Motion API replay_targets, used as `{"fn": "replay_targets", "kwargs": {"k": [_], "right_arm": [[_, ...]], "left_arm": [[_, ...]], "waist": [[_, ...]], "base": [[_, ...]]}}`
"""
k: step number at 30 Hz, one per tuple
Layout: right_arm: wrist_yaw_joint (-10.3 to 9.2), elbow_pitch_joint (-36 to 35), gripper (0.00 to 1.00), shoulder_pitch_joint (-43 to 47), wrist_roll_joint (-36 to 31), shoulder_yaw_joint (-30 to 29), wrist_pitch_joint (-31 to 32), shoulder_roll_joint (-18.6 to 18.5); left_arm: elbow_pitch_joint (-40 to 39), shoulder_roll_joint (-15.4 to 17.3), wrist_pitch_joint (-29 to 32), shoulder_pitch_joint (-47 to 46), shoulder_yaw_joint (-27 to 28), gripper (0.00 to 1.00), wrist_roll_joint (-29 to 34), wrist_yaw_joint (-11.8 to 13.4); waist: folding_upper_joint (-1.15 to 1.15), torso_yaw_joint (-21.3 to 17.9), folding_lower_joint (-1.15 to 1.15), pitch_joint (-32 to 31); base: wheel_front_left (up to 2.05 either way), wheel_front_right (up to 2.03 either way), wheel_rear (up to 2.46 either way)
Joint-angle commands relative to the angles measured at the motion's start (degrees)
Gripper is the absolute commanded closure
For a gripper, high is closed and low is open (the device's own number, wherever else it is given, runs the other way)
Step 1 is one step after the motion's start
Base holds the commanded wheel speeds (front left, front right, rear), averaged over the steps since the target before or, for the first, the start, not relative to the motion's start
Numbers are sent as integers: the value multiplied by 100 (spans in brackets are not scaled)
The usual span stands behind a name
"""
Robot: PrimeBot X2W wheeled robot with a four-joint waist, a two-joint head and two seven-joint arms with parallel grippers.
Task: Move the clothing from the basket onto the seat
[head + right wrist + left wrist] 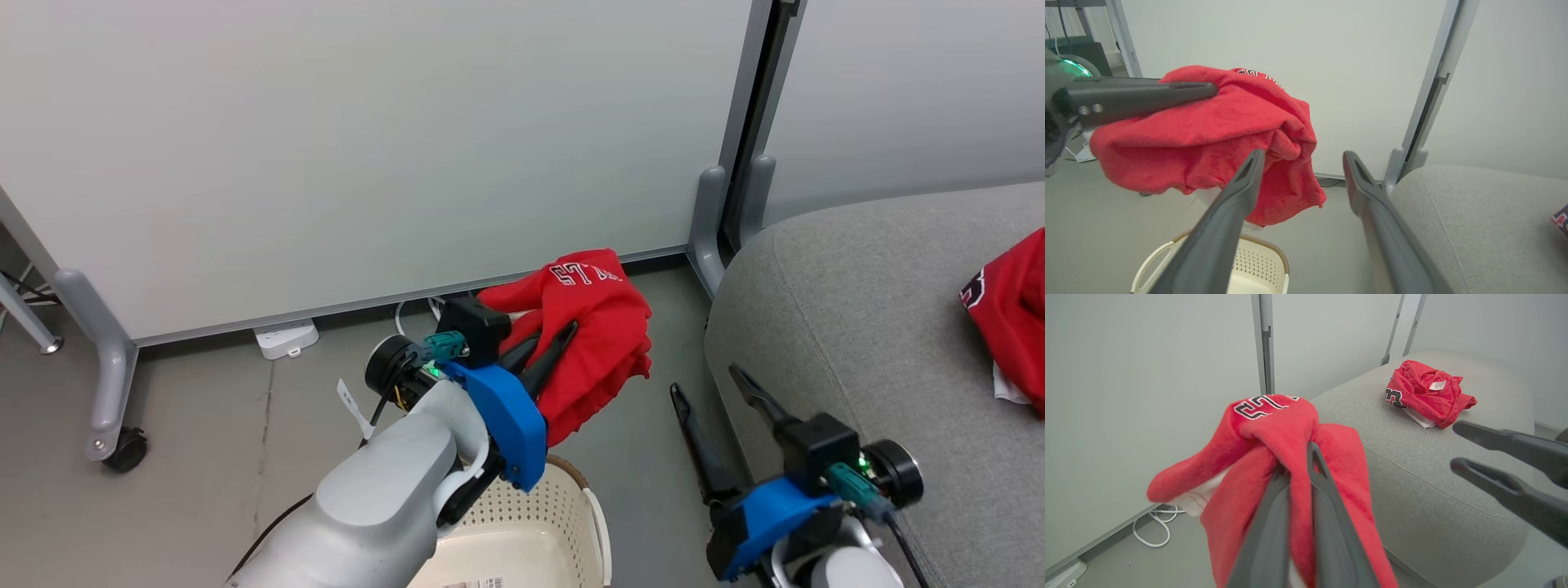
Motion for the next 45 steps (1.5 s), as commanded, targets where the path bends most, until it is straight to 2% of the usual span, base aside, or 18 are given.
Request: {"fn": "replay_targets", "kwargs": {"k": [1,8,14,24,33,34,36,45], "right_arm": [[-6,139,0,-167,-61,59,18,-64],[-6,1216,0,-837,-180,307,7,-284],[-6,2239,0,-1503,-223,545,-195,-314],[-6,3778,0,-2497,-29,1042,-673,-214],[-6,4704,0,-3144,354,1547,-1071,-69],[-6,4770,48,-3187,431,1620,-1106,-57],[-6,4879,100,-3277,565,1765,-1180,-39],[-6,5236,100,-3519,1020,2140,-1361,-28]], "left_arm": [[12,12,-51,-93,-51,100,-52,10],[-22,12,-103,-179,-262,100,-225,32],[-100,12,-124,-257,-474,100,-365,47],[-201,12,-157,-343,-804,100,-580,69],[-240,10,-191,-402,-1014,100,-730,69],[-239,11,-196,-410,-1027,100,-748,71],[-230,10,-214,-429,-1055,100,-779,69],[-105,11,-268,-465,-1145,100,-894,111]], "waist": [[0,3,0,13],[0,69,0,63],[0,150,0,98],[0,267,0,138],[0,341,0,161],[0,345,0,163],[0,352,0,168],[0,293,0,158]], "base": [[0,0,0],[0,0,0],[0,0,0],[0,0,0],[0,0,0],[0,0,0],[0,0,0],[0,0,0]]}}
